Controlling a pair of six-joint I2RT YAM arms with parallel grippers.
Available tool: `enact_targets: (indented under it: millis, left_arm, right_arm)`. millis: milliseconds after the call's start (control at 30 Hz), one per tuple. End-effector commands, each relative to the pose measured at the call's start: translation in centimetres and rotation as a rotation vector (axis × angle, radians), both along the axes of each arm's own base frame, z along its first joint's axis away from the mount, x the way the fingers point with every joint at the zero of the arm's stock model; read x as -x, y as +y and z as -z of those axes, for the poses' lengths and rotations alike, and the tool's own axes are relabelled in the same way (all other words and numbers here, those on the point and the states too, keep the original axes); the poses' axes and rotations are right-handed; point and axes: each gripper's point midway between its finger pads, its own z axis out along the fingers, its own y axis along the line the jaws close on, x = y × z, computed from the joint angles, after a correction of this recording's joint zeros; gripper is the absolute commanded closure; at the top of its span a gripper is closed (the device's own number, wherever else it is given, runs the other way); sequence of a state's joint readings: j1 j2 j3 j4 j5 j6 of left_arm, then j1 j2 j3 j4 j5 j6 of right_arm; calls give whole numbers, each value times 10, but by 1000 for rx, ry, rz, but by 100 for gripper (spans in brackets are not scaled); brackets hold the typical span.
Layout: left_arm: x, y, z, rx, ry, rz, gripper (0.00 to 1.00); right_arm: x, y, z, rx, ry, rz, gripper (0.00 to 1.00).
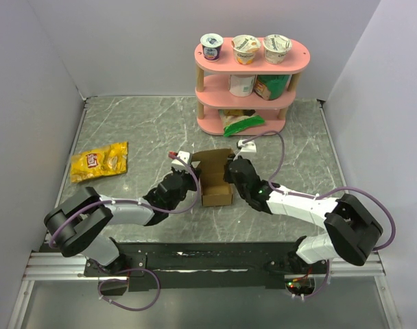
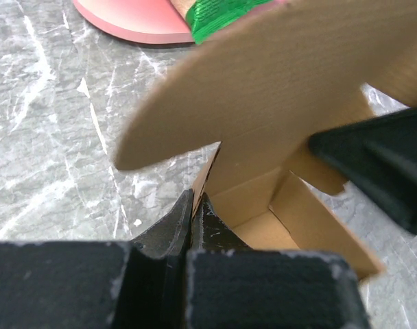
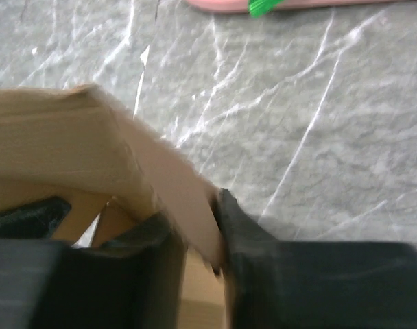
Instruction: Fold the paper box
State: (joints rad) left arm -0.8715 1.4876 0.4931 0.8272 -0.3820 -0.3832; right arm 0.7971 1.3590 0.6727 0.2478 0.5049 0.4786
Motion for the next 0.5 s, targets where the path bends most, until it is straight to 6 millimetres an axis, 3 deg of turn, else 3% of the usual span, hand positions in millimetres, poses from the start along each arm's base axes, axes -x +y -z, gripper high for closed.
enact_targets:
  millis: [0,100,267,300,367,467]
  left_arm:
    - [15,-23,-3,9,-14,123,99]
    - [17,-27,-5,-10,-20,154,99]
    - [18,-28,-10,-45,-34,184,99]
    - [19,-29,-9,-57,-29,193,99]
    - [19,-31,-8,-77,-23,206,99]
    - [19,-31,-8,-93,-19,214,99]
  right_arm:
    - [17,1,13,-8,7,-64,53]
    - [19,-5,2,-31,-79,-128,39]
    - [21,-23,-10,-48,-157,-207,37]
    - [26,-27,-2,-31,-164,-243,37]
    - [30,-26,-16,-64,-217,-312,37]
    - [43,-23,-18,-39,-261,-413,36]
